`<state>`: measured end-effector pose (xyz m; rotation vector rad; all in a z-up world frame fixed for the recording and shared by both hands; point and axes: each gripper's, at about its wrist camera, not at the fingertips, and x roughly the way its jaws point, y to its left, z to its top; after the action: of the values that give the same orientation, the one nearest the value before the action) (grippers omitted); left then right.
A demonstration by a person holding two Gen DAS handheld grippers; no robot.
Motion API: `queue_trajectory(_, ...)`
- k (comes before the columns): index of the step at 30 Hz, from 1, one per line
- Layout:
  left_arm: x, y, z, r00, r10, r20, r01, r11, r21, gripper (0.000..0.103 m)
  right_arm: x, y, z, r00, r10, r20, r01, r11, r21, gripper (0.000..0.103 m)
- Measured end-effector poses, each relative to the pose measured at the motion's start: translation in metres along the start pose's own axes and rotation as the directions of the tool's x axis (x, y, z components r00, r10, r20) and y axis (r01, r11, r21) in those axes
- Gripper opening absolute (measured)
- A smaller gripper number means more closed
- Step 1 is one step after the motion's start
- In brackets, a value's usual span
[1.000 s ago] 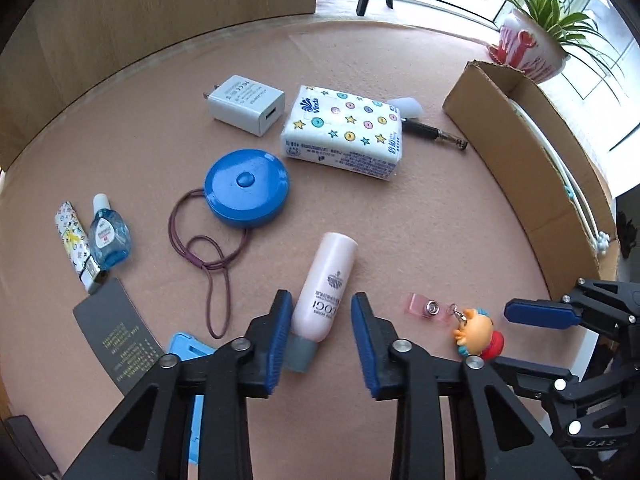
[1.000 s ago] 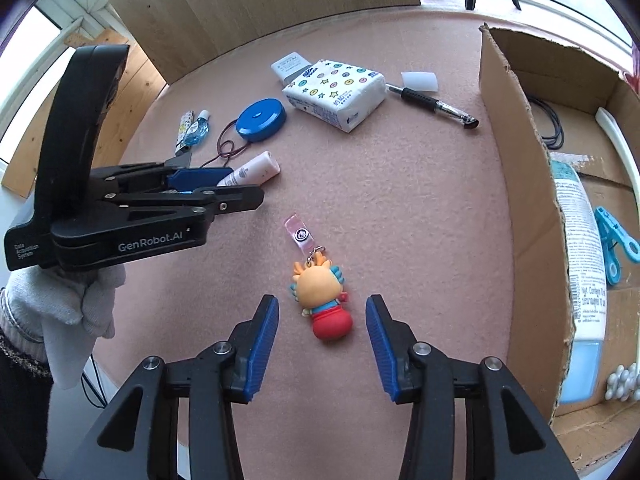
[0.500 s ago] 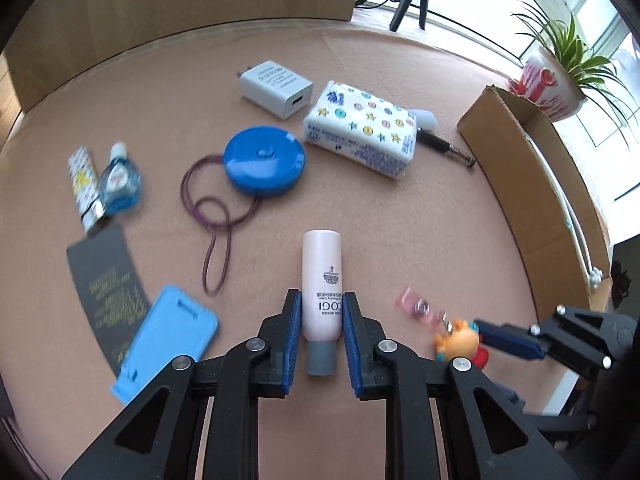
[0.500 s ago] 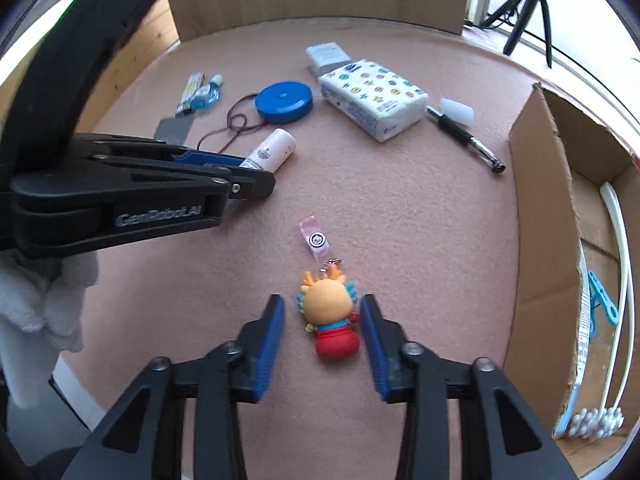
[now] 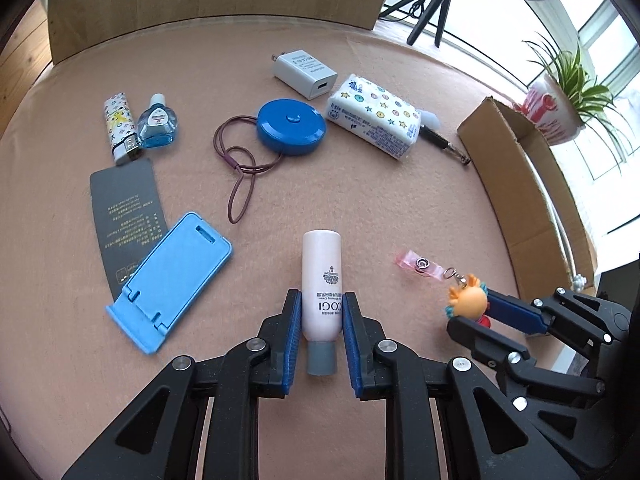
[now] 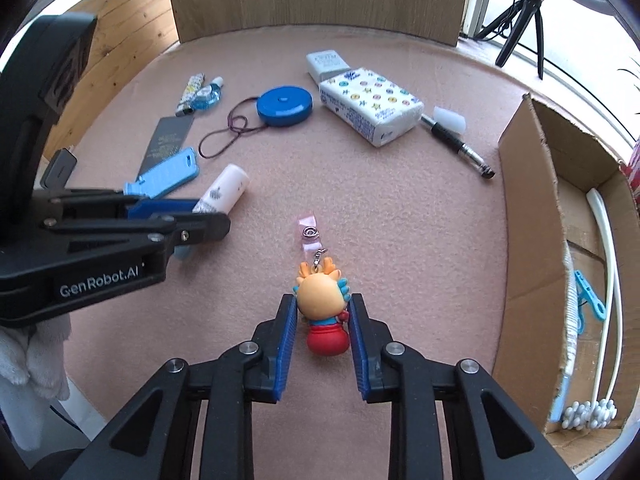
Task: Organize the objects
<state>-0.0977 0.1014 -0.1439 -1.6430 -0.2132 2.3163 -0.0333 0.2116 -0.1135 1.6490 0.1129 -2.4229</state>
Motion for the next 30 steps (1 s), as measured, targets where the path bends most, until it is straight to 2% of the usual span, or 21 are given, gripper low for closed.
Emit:
queue_trajectory(14, -0.032, -0.025, 0.009, 0.997, -0.053, 0.060, 0.053, 0.999, 0.005, 0.021, -0.035, -0.018, 0.007, 0.996, 0.036, 0.086, -0.041, 0.998, 0.055, 0.023)
queue_trajectory(24, -0.047, -0.067, 0.033, 0.988, -0.108, 0.108, 0.104, 0.994, 0.044, 0.021, -0.060, -0.042, 0.006, 0.990, 0.034, 0.137, -0.046, 0.995, 0.084, 0.023)
queue_trajectory(30, -0.047, -0.103, 0.052, 0.982, -0.142, 0.125, 0.132, 0.987, 0.087, 0.021, -0.079, -0.071, 0.002, 0.984, 0.027, 0.176, -0.051, 0.990, 0.133, 0.023)
